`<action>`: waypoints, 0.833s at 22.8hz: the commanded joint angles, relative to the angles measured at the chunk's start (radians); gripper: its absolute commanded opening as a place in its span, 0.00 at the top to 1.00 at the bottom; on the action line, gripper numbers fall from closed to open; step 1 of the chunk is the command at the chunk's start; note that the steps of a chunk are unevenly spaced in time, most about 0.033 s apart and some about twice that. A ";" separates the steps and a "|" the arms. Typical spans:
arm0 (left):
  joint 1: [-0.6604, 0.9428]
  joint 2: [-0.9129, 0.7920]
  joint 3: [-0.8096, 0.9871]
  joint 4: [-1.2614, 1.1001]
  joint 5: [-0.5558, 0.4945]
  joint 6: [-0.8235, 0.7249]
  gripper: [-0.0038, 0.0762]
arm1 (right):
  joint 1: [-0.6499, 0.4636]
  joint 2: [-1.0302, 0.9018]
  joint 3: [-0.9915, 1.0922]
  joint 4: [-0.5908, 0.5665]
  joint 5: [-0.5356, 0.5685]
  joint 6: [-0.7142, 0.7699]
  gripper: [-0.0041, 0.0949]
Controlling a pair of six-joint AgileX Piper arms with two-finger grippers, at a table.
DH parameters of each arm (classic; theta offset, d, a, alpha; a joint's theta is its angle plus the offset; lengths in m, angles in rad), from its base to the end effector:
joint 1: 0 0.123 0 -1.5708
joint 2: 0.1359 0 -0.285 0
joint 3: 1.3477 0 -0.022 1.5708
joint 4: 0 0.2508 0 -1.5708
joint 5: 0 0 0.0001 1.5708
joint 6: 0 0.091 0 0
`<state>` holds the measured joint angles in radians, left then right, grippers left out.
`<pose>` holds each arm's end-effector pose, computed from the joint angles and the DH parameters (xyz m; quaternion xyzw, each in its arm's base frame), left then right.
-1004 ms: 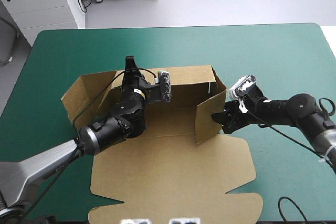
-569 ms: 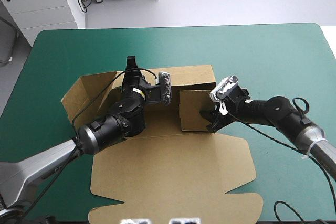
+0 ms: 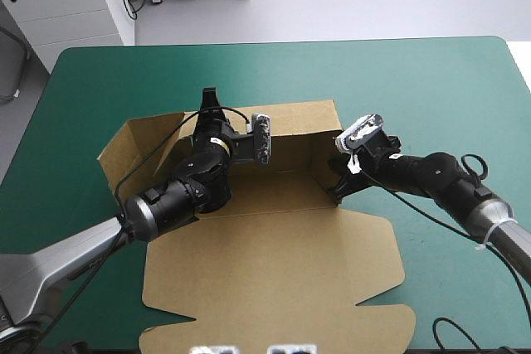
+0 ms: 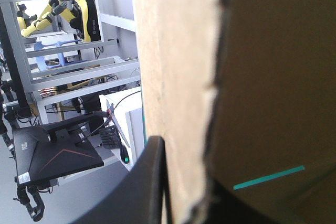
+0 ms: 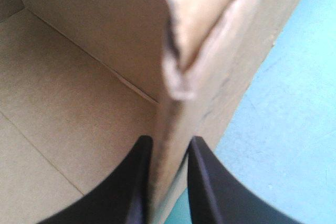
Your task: Fold the box
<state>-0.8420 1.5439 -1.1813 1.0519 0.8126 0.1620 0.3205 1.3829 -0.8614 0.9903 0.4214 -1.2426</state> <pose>0.2623 -0.2076 0.3107 0.6215 0.6168 0.3425 0.3405 0.2641 0.1205 0.2686 -0.3406 0.8233 0.1620 0.4243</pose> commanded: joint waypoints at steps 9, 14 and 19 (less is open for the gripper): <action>-0.014 -0.005 -0.003 -0.141 -0.086 -0.018 0.96 | 0.008 -0.030 -0.027 0.042 -0.017 0.075 0.96; -0.016 -0.006 -0.005 -0.158 -0.078 -0.018 0.83 | 0.008 -0.030 -0.027 0.042 -0.064 0.110 0.96; -0.054 -0.042 -0.014 -0.168 -0.080 -0.018 0.57 | 0.008 -0.030 -0.027 0.040 -0.099 0.120 0.96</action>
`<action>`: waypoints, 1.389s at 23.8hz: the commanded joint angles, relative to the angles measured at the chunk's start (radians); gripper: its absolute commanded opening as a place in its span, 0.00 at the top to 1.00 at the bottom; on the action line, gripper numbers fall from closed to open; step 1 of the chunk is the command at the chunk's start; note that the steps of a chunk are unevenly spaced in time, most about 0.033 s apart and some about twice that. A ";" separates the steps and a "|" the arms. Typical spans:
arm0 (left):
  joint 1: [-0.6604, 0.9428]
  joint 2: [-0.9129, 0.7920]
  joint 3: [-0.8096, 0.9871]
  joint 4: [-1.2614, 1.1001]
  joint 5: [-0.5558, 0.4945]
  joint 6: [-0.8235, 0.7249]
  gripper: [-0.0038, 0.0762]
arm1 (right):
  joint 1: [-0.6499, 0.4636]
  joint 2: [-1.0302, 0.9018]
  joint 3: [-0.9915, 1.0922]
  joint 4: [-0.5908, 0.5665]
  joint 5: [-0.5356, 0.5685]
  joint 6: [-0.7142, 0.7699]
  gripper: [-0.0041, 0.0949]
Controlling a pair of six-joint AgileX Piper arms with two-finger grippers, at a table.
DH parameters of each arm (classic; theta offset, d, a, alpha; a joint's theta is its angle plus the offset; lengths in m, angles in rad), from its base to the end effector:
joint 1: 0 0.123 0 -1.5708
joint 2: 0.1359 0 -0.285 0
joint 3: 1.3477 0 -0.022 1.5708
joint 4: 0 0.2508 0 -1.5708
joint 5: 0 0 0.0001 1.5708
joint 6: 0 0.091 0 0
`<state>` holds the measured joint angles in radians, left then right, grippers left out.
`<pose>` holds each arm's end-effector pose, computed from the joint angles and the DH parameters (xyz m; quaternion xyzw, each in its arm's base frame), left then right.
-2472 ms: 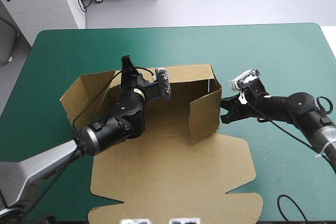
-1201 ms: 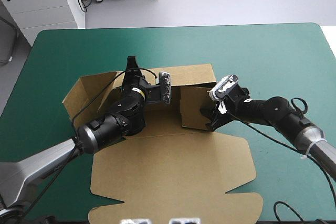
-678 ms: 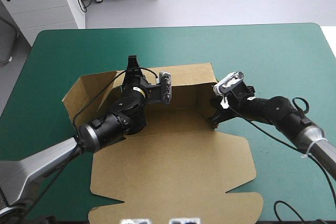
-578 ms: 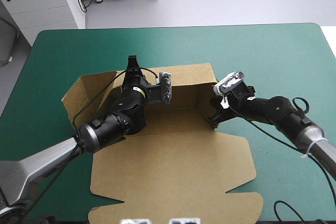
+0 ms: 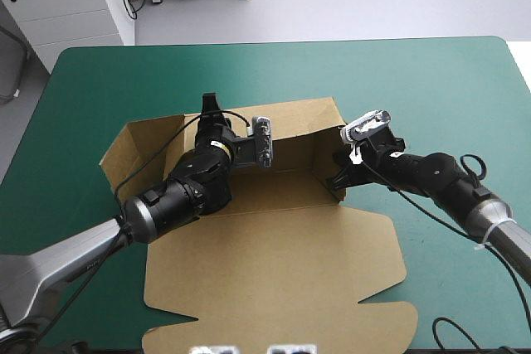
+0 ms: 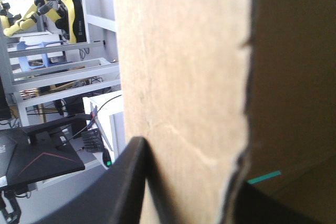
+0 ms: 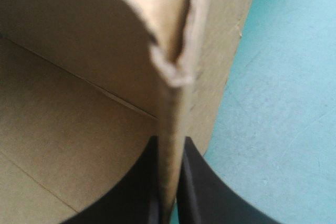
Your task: Fold the box
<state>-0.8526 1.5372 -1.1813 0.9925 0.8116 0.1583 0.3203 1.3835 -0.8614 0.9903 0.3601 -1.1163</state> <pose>0.2572 -0.2102 0.3097 0.6179 0.6331 0.3172 0.3418 0.2685 0.1174 0.2700 -0.2738 0.8425 0.1689 0.4321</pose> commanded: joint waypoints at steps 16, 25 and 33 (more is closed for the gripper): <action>-0.243 -0.282 -0.035 -0.018 0.032 -0.014 0.53 | 0.008 -0.030 -0.027 0.038 -0.094 0.005 0.96; -0.241 -0.404 -0.035 0.005 0.084 -0.098 0.93 | 0.008 -0.030 -0.027 0.038 -0.087 0.003 0.96; -0.161 -0.472 -0.156 -0.291 0.207 -0.074 0.93 | 0.008 -0.030 -0.027 0.038 -0.085 0.001 0.96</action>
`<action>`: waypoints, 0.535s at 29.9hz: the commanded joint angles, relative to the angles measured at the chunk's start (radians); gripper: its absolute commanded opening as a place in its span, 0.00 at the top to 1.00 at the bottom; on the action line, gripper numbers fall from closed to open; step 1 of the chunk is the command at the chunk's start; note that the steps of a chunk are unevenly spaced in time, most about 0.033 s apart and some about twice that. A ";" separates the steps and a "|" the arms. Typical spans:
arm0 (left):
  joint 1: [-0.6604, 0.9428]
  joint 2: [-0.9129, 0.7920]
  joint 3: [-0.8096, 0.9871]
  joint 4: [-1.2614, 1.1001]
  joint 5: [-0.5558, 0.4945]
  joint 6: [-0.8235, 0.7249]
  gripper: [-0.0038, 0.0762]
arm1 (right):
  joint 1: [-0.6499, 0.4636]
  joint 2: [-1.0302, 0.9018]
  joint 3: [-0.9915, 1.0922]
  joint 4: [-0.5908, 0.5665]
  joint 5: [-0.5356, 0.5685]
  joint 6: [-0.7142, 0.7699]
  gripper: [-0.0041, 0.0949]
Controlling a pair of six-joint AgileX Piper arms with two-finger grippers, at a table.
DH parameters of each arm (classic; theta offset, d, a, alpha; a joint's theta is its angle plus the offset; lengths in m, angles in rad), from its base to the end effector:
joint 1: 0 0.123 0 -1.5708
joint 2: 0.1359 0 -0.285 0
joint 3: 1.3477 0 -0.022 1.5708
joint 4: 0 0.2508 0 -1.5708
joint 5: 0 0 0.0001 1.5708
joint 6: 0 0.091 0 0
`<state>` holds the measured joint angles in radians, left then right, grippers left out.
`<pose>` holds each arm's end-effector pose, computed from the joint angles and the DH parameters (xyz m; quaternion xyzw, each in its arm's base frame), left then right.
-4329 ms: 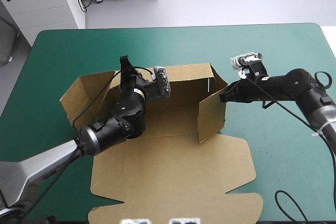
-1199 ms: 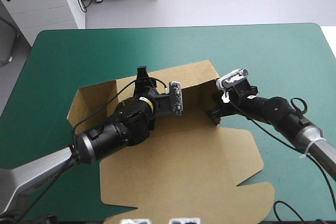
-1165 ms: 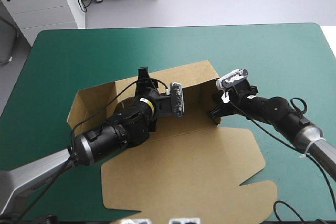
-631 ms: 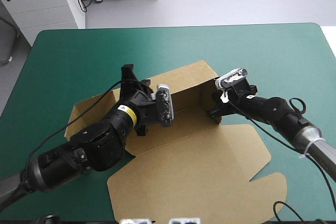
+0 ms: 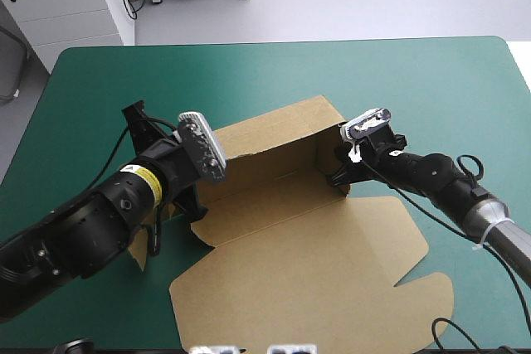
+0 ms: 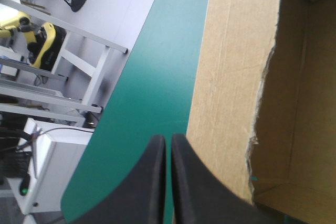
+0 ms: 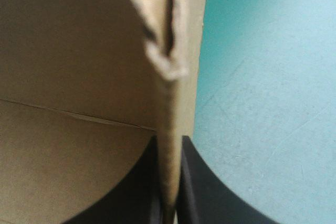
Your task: Fold the box
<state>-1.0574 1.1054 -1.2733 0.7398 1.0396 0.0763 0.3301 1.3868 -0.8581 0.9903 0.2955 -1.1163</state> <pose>0.1463 -0.1518 0.4327 0.5044 0.6998 0.1476 0.4838 0.2718 0.1166 0.2700 -0.2628 0.8411 0.1504 0.4481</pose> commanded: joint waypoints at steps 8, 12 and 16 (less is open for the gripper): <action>0.389 -0.054 -0.130 -0.429 0.083 0.216 0.93 | -0.001 -0.034 -0.030 0.038 -0.016 0.001 0.96; 0.635 -0.056 -0.130 -0.562 0.079 0.255 0.93 | -0.001 -0.036 -0.030 0.038 -0.009 0.001 0.96; 0.893 -0.056 -0.130 -0.706 0.087 0.308 0.93 | -0.001 -0.036 -0.030 0.036 0.001 0.001 0.96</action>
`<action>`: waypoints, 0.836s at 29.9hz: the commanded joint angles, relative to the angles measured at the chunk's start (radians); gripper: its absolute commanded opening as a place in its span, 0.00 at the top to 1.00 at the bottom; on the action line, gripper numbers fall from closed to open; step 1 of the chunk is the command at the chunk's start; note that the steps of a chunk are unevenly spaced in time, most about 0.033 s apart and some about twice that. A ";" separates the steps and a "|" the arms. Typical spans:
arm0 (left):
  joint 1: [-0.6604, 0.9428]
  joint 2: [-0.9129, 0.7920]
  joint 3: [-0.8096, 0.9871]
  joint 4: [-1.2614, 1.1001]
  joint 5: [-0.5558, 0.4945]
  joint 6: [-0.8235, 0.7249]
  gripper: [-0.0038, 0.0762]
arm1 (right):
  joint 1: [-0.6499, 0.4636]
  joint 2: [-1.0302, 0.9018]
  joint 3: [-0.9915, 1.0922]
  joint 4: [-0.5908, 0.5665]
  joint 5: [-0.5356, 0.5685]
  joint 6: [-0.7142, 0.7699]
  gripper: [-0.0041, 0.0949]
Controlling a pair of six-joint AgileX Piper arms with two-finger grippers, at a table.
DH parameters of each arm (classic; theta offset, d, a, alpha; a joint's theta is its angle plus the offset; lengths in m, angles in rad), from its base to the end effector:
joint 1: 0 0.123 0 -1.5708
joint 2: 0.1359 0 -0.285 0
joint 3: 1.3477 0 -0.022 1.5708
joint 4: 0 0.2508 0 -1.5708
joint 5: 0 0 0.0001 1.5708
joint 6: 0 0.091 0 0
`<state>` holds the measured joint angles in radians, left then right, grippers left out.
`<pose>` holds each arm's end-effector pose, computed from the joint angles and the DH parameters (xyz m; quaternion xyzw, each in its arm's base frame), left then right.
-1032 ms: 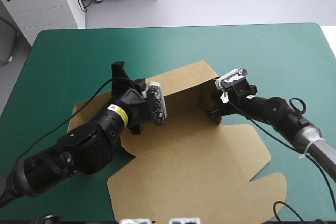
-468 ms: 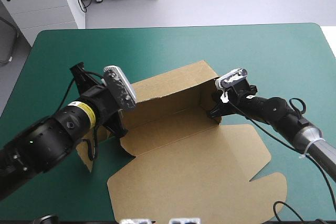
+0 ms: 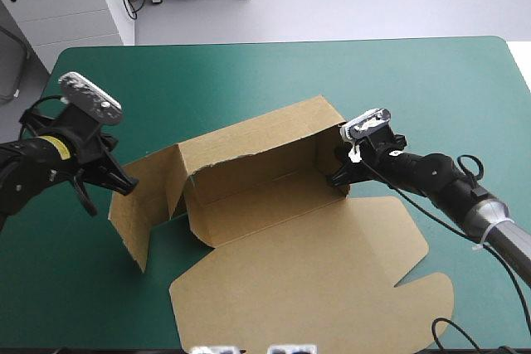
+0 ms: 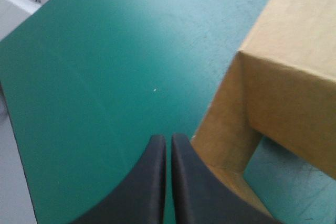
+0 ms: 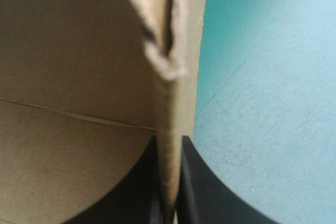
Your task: Fold the box
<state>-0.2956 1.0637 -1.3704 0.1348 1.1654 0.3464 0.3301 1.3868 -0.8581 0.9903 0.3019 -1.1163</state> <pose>0.1799 -0.0430 0.4423 0.2904 0.8720 0.0772 0.3864 0.2713 0.1170 0.2698 -0.2643 0.8413 0.1525 0.4461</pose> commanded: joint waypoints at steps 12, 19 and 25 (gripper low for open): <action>0.488 -0.012 -0.033 -0.234 -0.154 -0.001 0.93 | -0.001 -0.056 -0.118 -0.466 0.181 0.391 0.96; 0.488 -0.010 -0.031 -0.191 -0.195 -0.001 0.93 | -0.001 -0.048 -0.318 -0.734 0.411 0.732 0.96; 0.488 0.013 -0.029 -0.169 -0.200 -0.001 0.94 | -0.001 0.050 -0.540 -0.901 0.705 0.932 0.96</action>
<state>0.1916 1.0786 -1.3704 -0.0319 1.0252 0.3550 0.3301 1.4251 -1.2935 0.1401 0.9073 -0.2546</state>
